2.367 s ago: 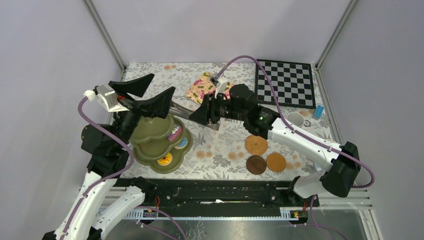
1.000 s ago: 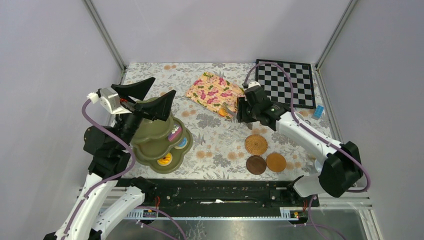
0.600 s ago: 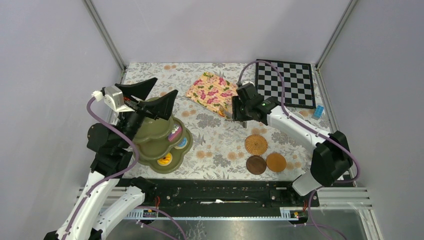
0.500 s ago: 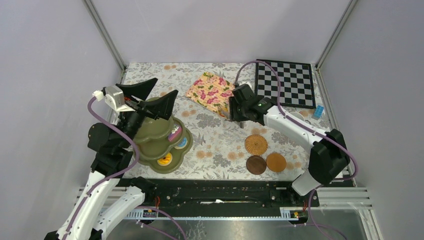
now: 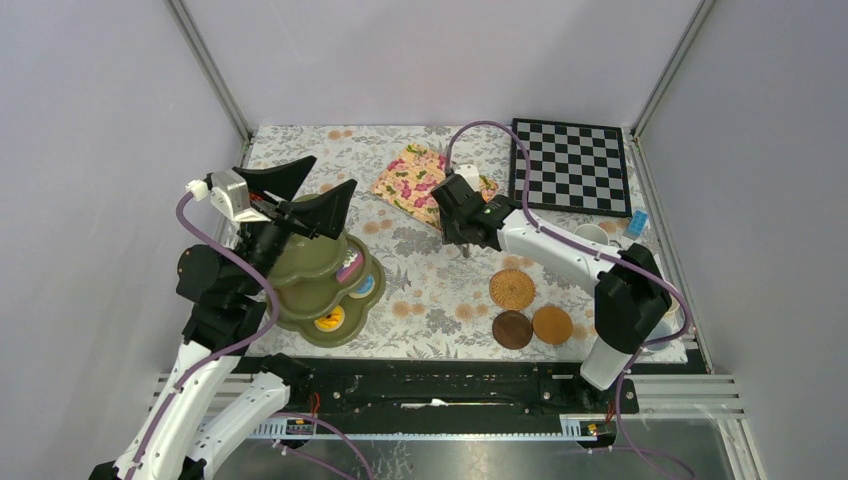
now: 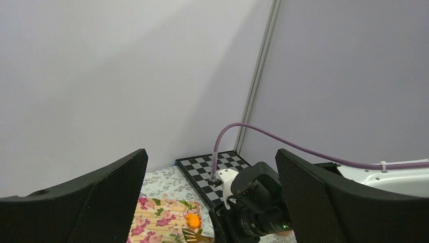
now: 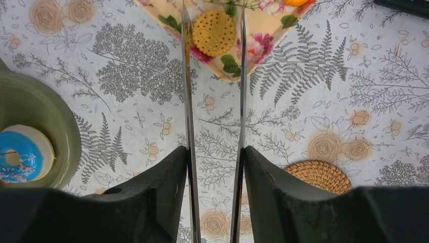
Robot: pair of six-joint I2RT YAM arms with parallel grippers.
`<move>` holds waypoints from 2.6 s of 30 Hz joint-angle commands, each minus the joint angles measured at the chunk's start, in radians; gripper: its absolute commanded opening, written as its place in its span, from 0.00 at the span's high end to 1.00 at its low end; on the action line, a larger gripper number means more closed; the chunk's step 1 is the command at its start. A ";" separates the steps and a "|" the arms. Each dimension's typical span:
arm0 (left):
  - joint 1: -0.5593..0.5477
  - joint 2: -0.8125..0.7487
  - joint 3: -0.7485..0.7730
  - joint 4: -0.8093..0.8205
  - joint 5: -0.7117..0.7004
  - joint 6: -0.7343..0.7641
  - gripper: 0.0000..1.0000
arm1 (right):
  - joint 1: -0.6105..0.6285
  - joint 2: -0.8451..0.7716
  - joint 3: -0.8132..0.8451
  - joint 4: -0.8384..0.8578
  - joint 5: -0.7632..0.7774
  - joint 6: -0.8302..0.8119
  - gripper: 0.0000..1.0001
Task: Serve the afternoon tea
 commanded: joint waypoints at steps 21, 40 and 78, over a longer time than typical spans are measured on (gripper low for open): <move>0.007 0.001 -0.011 0.048 0.027 -0.008 0.01 | 0.018 -0.106 -0.071 0.065 0.075 -0.006 0.55; 0.007 0.006 -0.016 0.048 0.023 -0.008 0.01 | -0.127 -0.403 -0.339 0.453 -0.173 -0.030 0.62; 0.025 0.011 -0.021 0.065 0.043 -0.031 0.01 | 0.138 -0.484 -0.252 0.614 -0.802 -0.126 0.60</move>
